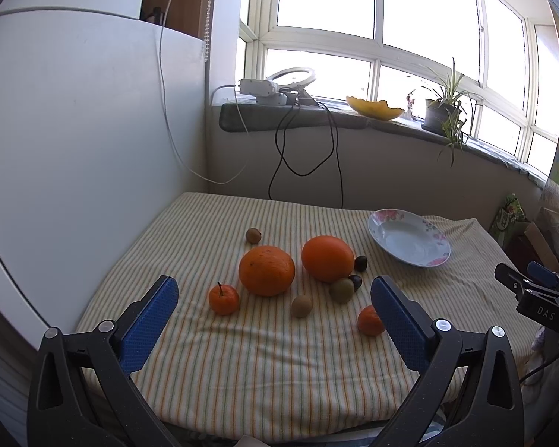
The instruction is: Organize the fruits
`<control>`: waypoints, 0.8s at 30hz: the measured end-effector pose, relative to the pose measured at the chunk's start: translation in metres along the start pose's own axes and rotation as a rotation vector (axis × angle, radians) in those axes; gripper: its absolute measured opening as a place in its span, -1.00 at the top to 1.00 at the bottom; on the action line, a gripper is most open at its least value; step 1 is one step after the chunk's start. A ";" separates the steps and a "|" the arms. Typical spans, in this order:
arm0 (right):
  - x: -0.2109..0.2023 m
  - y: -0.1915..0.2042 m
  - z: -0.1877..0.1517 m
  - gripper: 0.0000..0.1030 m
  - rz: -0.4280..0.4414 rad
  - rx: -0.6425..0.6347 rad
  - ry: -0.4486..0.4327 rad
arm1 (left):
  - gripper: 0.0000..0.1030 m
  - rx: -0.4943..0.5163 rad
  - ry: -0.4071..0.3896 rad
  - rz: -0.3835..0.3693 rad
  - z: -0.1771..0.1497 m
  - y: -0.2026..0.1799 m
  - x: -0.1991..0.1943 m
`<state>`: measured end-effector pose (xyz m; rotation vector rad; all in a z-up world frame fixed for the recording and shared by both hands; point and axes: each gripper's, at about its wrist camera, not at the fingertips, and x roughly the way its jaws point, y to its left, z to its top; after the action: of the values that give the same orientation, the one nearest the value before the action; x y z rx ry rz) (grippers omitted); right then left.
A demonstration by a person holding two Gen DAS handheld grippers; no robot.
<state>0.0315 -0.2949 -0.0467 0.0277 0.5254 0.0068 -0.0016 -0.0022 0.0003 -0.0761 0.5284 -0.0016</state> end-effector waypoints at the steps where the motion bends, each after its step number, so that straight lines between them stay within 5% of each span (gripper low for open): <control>1: 0.000 0.000 0.000 -1.00 0.001 0.001 0.001 | -0.99 0.000 0.001 0.000 0.000 0.000 0.000; 24: 0.012 0.007 0.000 -1.00 0.043 -0.030 0.013 | -0.99 -0.031 0.048 0.002 -0.007 0.013 0.020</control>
<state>0.0420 -0.2875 -0.0529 0.0094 0.5377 0.0569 0.0122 0.0100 -0.0166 -0.1056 0.5768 0.0069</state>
